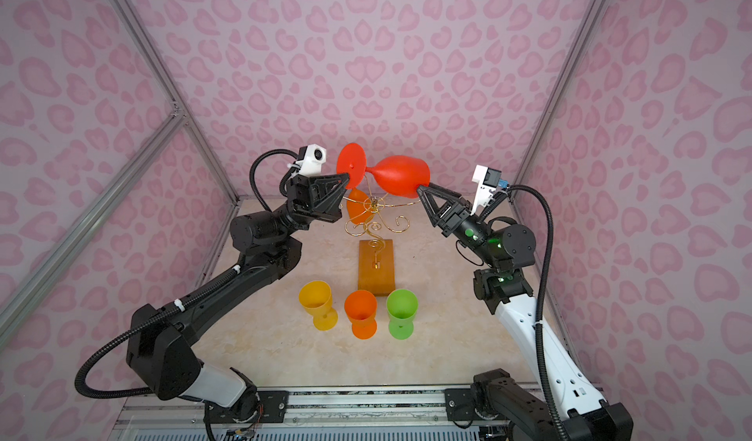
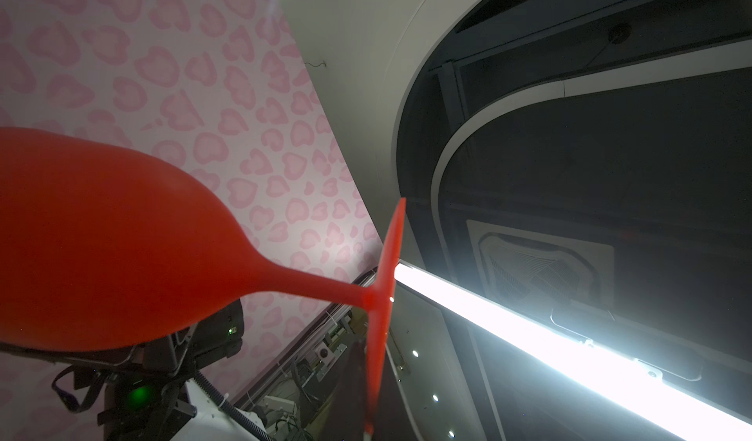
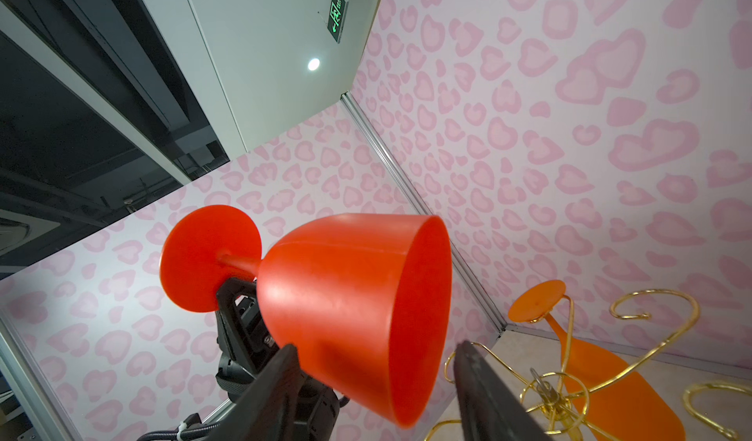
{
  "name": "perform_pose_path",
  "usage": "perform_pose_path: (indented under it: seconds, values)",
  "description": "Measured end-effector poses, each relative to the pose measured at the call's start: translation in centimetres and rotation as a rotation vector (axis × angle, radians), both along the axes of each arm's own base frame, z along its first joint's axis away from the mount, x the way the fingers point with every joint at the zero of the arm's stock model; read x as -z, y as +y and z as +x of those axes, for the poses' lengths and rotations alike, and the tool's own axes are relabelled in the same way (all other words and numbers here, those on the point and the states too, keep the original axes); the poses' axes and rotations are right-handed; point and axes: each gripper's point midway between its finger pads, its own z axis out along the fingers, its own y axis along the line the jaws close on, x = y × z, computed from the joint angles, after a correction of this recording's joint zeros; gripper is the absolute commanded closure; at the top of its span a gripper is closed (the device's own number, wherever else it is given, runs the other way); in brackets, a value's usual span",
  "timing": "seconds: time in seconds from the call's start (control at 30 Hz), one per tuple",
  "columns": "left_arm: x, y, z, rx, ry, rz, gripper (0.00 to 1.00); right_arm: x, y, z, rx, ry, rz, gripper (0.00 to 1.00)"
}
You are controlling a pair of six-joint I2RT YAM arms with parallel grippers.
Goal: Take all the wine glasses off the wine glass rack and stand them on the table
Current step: 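Close the right gripper on the red glass's bowl while the left gripper holds its base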
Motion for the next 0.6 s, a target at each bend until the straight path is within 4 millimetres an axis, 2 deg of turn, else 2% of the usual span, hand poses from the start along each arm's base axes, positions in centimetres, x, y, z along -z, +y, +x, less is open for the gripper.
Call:
perform_pose_path:
  seconds: [0.17,0.37,0.6]
  values:
    - [0.4,-0.3,0.4,0.016,0.033,-0.008,0.97,-0.1,0.2,0.3,-0.018,-0.005,0.024,0.46]
    - [0.7,-0.3,0.7,0.035,0.052,-0.028,0.97,-0.6,0.8,-0.6,-0.09,-0.047,0.044,0.56]
    - [0.7,-0.1,0.9,0.043,0.041,-0.065,0.97,-0.8,1.1,-1.6,-0.138,-0.087,0.036,0.59]
